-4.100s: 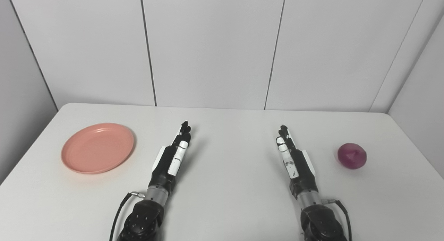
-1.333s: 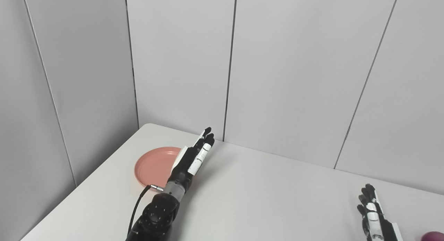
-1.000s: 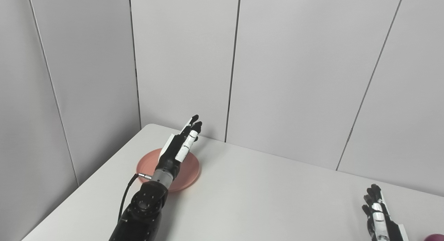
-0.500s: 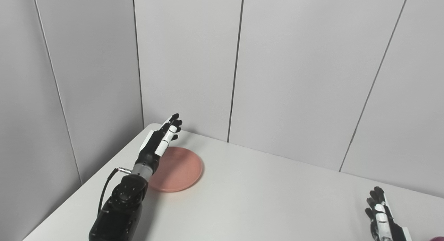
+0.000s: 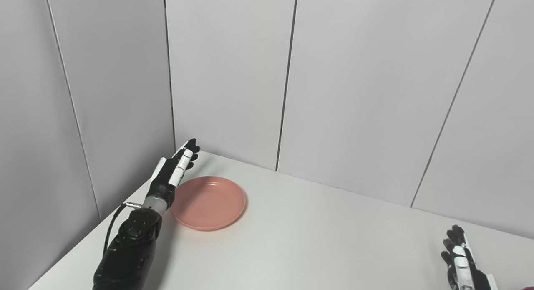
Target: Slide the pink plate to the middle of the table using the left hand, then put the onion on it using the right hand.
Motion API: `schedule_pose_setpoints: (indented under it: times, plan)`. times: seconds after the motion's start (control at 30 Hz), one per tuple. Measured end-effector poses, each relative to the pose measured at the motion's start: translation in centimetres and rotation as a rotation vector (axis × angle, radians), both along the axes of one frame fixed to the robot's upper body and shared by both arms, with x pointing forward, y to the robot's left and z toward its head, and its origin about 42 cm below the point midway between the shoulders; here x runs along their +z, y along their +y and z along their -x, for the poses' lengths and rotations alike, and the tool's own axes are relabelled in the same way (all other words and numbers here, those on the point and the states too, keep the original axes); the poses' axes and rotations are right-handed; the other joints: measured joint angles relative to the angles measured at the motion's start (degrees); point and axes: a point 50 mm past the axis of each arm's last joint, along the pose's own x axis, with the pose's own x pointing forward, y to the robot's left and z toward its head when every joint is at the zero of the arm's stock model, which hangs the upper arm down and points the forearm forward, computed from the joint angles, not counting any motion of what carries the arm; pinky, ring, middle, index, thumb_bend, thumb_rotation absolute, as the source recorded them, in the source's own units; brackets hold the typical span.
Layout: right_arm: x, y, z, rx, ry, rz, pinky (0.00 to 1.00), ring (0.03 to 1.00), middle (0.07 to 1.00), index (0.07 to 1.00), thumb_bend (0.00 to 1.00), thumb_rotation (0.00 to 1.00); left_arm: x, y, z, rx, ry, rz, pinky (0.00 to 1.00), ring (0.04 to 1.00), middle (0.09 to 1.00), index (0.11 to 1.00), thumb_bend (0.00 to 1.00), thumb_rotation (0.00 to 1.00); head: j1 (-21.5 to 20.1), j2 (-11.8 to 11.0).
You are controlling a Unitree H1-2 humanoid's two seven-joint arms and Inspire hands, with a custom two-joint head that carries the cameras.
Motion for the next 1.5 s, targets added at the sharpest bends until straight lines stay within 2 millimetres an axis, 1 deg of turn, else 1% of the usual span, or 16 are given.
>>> schedule_pose_setpoints:
  times: [0.07, 0.3, 0.47, 0.7, 0.87, 1.0, 1.1, 1.23, 1.37, 1.4, 1.5]
  plan:
    - [0.0, 0.0, 0.0, 0.001, 0.000, -0.001, 1.00, 1.000, 1.000, 1.000, 0.18, 1.00, -0.2, 0.6, -0.1, 0.014, -0.002, 0.013, 0.95, 0.919, 0.913, 0.904, 0.70, 1.00, -0.1, 0.1]
    - [0.2, 0.1, 0.4, 0.007, 0.003, -0.001, 1.00, 1.000, 1.000, 1.000, 0.20, 1.00, -1.1, 1.9, 0.1, 0.044, 0.007, 0.035, 0.99, 0.939, 0.921, 0.913, 0.71, 1.00, 0.4, 0.3]
    - [0.1, 0.2, 0.4, 0.015, 0.008, 0.001, 1.00, 1.000, 1.000, 1.000, 0.17, 1.00, -1.4, 2.9, 0.0, 0.063, 0.019, 0.025, 1.00, 0.949, 0.928, 0.920, 0.70, 1.00, 0.6, 0.1]
    - [0.2, 0.2, 0.5, 0.019, 0.015, 0.003, 1.00, 1.000, 1.000, 1.000, 0.17, 1.00, -1.9, 3.2, -0.5, 0.069, 0.027, 0.030, 1.00, 0.955, 0.928, 0.920, 0.68, 1.00, 0.8, 0.4]
    - [0.6, 0.2, 0.6, 0.022, 0.009, 0.003, 1.00, 1.000, 1.000, 1.000, 0.16, 1.00, -2.6, 3.6, -0.3, 0.082, 0.045, 0.049, 1.00, 0.960, 0.935, 0.921, 0.67, 1.00, 0.8, 0.4]
    - [0.7, 0.3, 0.6, 0.021, 0.012, 0.002, 1.00, 1.000, 1.000, 1.000, 0.15, 1.00, -2.7, 3.9, -0.2, 0.096, 0.053, 0.045, 0.97, 0.940, 0.927, 0.913, 0.68, 1.00, 0.9, 0.6]
    - [0.7, 0.2, 0.6, 0.020, 0.014, 0.000, 1.00, 1.000, 1.000, 1.000, 0.15, 1.00, -2.9, 4.4, -0.1, 0.107, 0.070, 0.044, 0.98, 0.955, 0.939, 0.927, 0.69, 1.00, 0.8, 0.6]
    - [0.7, 0.2, 0.7, 0.020, 0.015, 0.000, 1.00, 1.000, 1.000, 1.000, 0.16, 1.00, -3.5, 4.3, 0.0, 0.090, 0.073, 0.039, 0.96, 0.951, 0.938, 0.931, 0.68, 1.00, 0.9, 0.7]
    - [0.8, 0.2, 0.7, 0.022, 0.014, -0.004, 1.00, 1.000, 1.000, 1.000, 0.16, 1.00, -4.3, 4.2, 0.1, 0.078, 0.089, 0.047, 0.97, 0.959, 0.946, 0.927, 0.68, 1.00, 0.9, 0.7]
    - [0.8, 0.2, 0.7, 0.022, 0.014, -0.004, 1.00, 1.000, 1.000, 1.000, 0.16, 1.00, -4.4, 4.1, 0.1, 0.074, 0.088, 0.047, 0.97, 0.953, 0.940, 0.921, 0.67, 1.00, 0.8, 1.1]
    - [0.9, 0.3, 0.8, 0.023, 0.012, -0.004, 1.00, 1.000, 1.000, 1.000, 0.16, 1.00, -4.4, 3.9, 0.0, 0.066, 0.084, 0.043, 0.98, 0.947, 0.933, 0.914, 0.67, 1.00, 0.7, 1.2]
